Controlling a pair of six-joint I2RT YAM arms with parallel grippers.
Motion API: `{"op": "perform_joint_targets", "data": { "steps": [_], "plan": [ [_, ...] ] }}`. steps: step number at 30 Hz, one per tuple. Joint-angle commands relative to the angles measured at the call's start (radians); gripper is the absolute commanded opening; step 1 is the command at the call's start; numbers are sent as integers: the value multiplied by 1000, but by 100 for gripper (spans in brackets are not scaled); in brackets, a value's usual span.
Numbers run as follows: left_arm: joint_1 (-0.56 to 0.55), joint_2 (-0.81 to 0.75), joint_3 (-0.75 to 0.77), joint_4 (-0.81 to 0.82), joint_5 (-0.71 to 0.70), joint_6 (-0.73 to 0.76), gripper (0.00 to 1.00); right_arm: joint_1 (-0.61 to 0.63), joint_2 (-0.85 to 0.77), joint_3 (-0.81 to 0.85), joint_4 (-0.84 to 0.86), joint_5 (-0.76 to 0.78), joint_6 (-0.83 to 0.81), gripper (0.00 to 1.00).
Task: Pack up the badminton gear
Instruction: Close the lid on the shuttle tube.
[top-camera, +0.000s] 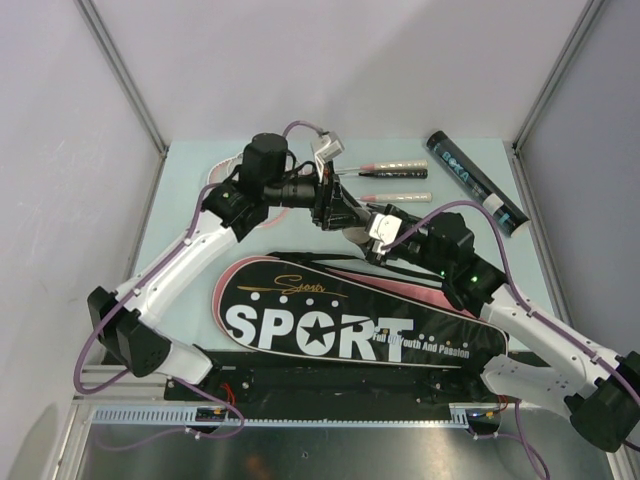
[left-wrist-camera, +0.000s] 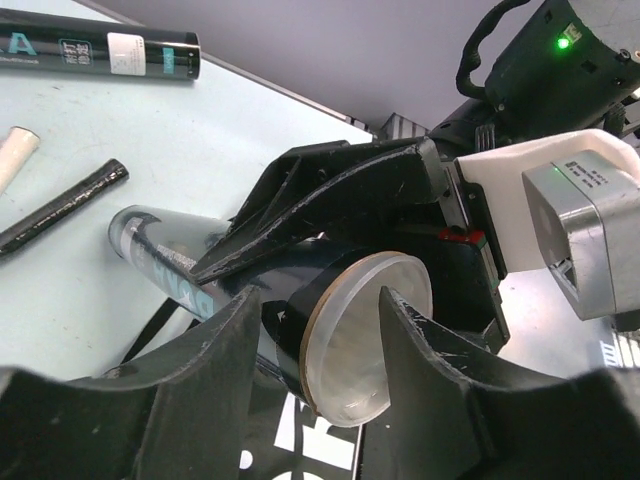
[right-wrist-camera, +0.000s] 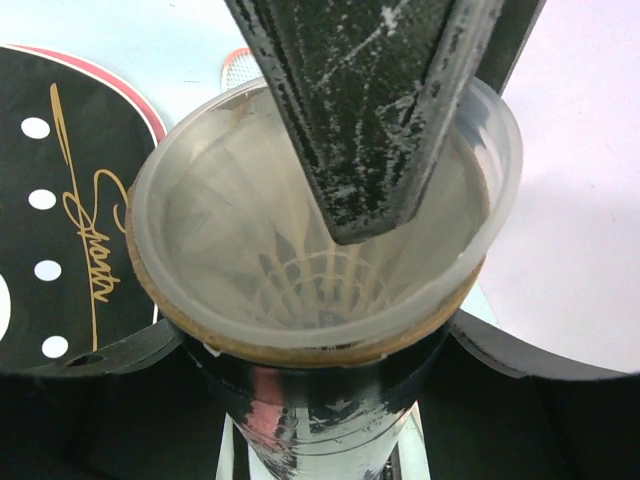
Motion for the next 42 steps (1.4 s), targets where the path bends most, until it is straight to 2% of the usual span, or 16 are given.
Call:
{"op": "perform_joint_targets", "data": {
  "steps": [1,5,6,14,17,20,22,25,28,31,32,33,37,38,42],
  "plan": [
    [-14,14,-72,-141,-63,80,55,-14,-7,31,214,-65,149,11],
    [-12,51,-81,-147,-54,63,48,15,-15,25,197,-64,67,13],
    [-12,71,-81,-155,-57,64,42,26,-13,26,185,-57,48,13],
    [-12,204,-86,-181,75,87,41,92,-18,21,174,-35,-76,14],
    [-15,249,-97,-195,92,92,40,106,-15,15,229,-39,-46,14],
    [-41,246,-110,-195,27,104,37,85,-10,0,313,-62,22,13],
    [-57,238,-101,-195,35,101,37,75,-1,-5,333,-59,33,13],
    [-71,206,-86,-178,-40,71,36,29,-4,-3,361,-100,108,13],
    [-84,129,-110,-106,-192,42,40,-18,-28,-29,417,-135,233,12],
    [-85,75,-167,18,-157,-13,43,-23,-48,-51,485,-154,278,12],
    [-85,81,-150,21,-84,-23,44,-21,-50,-51,468,-151,268,12],
    [-81,77,-144,21,-80,-31,45,-20,-51,-51,452,-146,240,12],
    [-60,-13,-147,21,-105,-41,52,-23,-79,-52,271,-82,138,12],
    [-52,-36,-147,21,-108,-47,57,-21,-85,-52,239,-67,116,11],
    [-32,-115,-133,18,-118,-63,61,-11,-97,-52,111,10,30,11]
  ]
}}
